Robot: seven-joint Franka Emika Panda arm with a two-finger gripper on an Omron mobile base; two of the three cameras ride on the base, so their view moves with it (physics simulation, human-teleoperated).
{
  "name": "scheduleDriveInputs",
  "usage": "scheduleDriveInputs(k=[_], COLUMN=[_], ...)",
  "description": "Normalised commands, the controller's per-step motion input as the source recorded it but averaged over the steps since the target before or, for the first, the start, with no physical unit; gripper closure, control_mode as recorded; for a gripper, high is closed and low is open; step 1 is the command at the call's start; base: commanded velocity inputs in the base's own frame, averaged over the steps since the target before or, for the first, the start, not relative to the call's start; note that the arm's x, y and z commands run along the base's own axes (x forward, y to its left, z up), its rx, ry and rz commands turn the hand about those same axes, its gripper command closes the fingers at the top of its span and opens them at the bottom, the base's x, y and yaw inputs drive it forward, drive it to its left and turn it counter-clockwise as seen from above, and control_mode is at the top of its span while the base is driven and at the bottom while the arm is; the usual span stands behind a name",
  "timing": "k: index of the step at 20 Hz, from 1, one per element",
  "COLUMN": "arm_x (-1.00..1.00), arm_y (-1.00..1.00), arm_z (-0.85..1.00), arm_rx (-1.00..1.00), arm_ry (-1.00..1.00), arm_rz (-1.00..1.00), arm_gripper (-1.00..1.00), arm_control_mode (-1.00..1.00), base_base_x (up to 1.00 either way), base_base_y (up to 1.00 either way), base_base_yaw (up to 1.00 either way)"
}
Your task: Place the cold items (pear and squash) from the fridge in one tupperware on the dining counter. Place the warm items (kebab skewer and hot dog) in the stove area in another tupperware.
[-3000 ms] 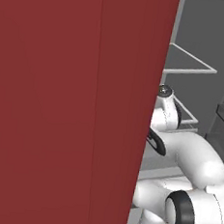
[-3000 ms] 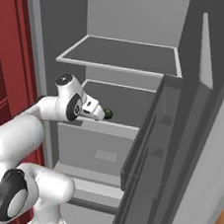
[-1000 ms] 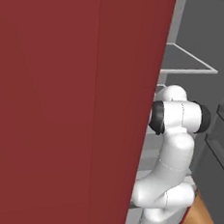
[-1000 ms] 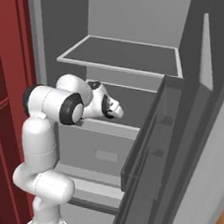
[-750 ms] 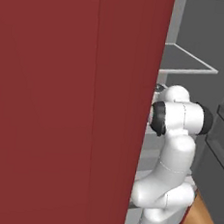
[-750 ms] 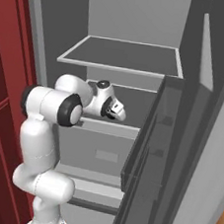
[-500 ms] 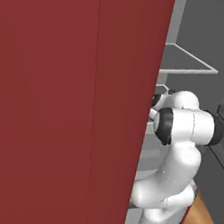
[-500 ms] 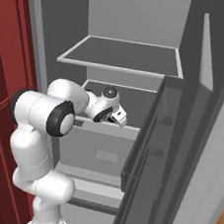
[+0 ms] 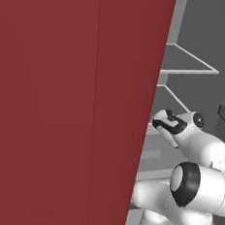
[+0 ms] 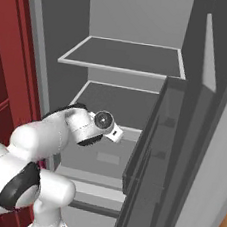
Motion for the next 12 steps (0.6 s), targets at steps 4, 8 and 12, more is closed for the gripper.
scheduleDriveInputs(k=[4, 8, 12], arm_x=[-1.00, -1.00, -0.94], arm_y=[0.13, 0.26, 0.34], arm_z=[1.00, 0.97, -0.04], arm_rx=[0.00, -0.12, -0.28], arm_ry=[0.10, 0.24, 0.31], arm_rz=[0.11, 0.12, 0.05], arm_gripper=[1.00, 1.00, 1.00], arm_control_mode=[-1.00, -1.00, -1.00], base_base_x=[0.00, 0.00, 0.00], base_base_y=[0.00, 0.00, 0.00], base_base_yaw=[0.00, 0.00, 0.00])
